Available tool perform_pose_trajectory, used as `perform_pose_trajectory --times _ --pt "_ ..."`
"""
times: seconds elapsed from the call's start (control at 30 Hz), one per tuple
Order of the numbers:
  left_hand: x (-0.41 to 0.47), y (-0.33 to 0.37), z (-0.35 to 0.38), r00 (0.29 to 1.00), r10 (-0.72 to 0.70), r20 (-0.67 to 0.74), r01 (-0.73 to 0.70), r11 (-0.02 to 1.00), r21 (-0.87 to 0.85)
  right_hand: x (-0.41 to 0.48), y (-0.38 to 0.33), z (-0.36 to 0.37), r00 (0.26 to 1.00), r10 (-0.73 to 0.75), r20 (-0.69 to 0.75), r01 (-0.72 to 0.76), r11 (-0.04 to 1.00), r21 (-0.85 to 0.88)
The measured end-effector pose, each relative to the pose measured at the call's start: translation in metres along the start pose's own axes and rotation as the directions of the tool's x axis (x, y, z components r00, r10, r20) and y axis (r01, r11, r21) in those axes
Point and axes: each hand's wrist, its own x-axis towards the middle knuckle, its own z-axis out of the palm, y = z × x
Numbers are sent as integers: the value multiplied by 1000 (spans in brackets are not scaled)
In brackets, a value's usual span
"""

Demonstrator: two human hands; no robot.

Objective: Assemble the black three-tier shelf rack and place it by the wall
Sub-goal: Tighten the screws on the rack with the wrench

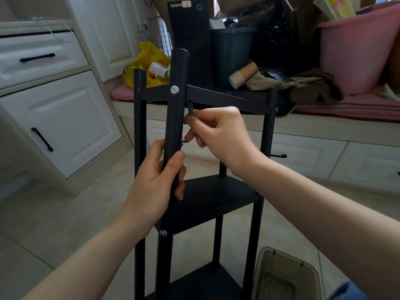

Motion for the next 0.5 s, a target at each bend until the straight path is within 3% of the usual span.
perform_pose_trajectory --times 0.3,0.5 --pt "-3 1 0 1000 -9 10 9 1000 -4 0 4 17 985 -114 -128 108 993 -55" --pt "-3 0 -2 1000 2 -15 -2 1000 17 4 6 27 988 -83 -129 80 996 -24"
